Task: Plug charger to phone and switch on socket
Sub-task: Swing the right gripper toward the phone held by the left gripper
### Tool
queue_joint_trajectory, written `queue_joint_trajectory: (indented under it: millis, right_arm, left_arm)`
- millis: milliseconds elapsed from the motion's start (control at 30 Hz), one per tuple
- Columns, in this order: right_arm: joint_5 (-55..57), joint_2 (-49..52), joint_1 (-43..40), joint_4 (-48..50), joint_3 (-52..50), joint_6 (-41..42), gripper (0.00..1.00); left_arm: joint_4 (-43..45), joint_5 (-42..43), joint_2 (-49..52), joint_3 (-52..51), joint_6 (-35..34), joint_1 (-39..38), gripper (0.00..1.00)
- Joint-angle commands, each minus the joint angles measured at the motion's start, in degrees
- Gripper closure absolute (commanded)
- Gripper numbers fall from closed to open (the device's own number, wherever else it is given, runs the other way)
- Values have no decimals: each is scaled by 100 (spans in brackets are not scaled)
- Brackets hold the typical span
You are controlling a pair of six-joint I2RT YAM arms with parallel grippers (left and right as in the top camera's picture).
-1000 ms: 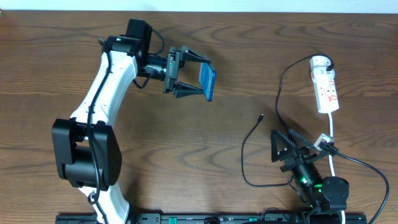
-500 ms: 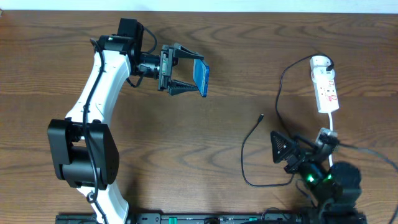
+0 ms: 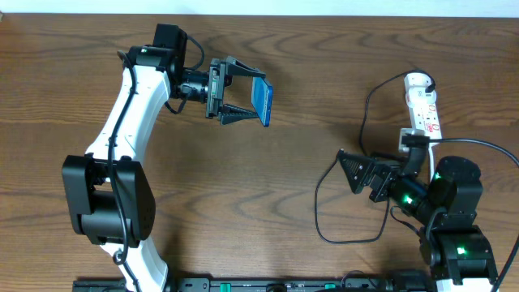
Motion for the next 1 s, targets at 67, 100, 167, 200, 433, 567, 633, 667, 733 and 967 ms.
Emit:
queue_joint_trajectory:
  millis: [67, 100, 167, 200, 433, 567, 633, 667, 733, 967]
  right_arm:
    - [717, 105, 4, -1001, 560, -184, 3]
    - [1071, 155, 4, -1325, 708, -203, 2]
    - [1814, 341, 2, -2068, 1113, -332, 2]
    - [2175, 466, 2, -2430, 1325, -354, 2]
    - [3353, 1355, 4, -3766, 2194, -352, 1]
    - [2070, 1567, 4, -3574, 2194, -994, 1]
    - [1110, 1622, 4, -3405, 2194, -1510, 1]
    - [802, 1633, 4, -3344, 2194, -1591, 1]
    - [450, 1633, 7, -3217, 2197, -1567, 1]
    - [286, 1840, 802, -3156, 2861, -1283, 11]
  left_arm:
    - [-11, 304, -153, 22, -57, 15, 26]
    - [-11, 304, -153, 22, -57, 15, 26]
    - [-11, 304, -153, 22, -57, 15, 26]
    - [-11, 304, -153, 22, -57, 15, 26]
    - [-11, 304, -153, 22, -57, 15, 26]
    - [-11, 304, -153, 22, -55, 15, 26]
    - [-11, 304, -153, 22, -55, 15, 26]
    - [-11, 304, -153, 22, -55, 13, 26]
    - [-11, 304, -153, 22, -52, 15, 25]
    - [-9, 302, -153, 22, -55, 13, 26]
